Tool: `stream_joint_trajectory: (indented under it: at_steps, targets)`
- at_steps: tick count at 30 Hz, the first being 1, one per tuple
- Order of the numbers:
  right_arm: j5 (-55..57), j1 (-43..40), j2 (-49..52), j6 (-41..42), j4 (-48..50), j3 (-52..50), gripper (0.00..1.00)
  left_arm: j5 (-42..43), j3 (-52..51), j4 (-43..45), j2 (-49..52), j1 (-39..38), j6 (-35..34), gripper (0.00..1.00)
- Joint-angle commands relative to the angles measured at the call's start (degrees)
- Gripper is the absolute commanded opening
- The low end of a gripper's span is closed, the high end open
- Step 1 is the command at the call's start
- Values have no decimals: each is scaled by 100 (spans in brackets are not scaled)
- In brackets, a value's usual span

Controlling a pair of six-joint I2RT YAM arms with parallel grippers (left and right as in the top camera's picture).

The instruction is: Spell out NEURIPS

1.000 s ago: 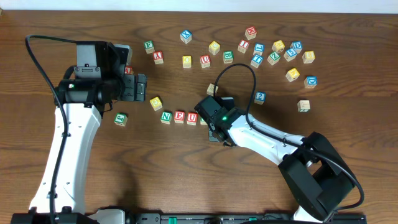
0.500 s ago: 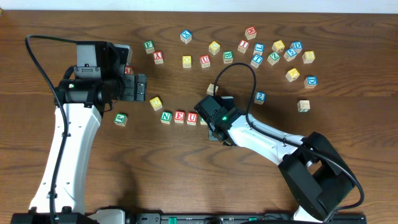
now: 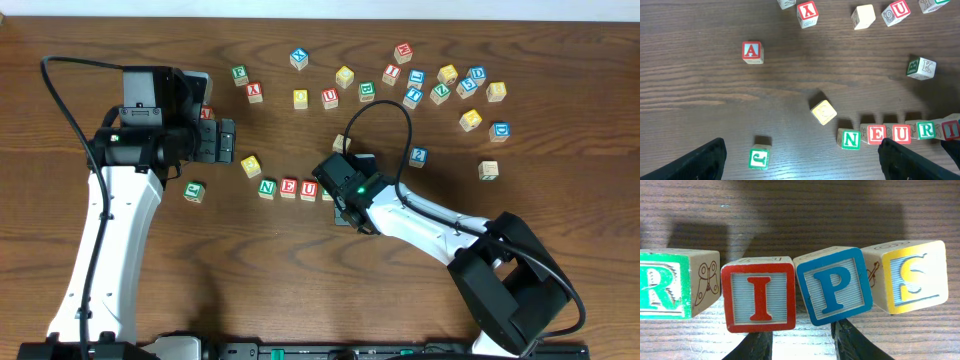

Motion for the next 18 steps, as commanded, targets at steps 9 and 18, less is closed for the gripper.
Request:
stream_joint_trajectory:
  at_steps: [9, 18]
  targets:
    - [164, 2, -52, 293, -68, -33, 33, 7, 118, -2, -11, 22, 15, 96]
    - [269, 17, -52, 490, -129, -33, 33, 4, 118, -2, -9, 22, 15, 96]
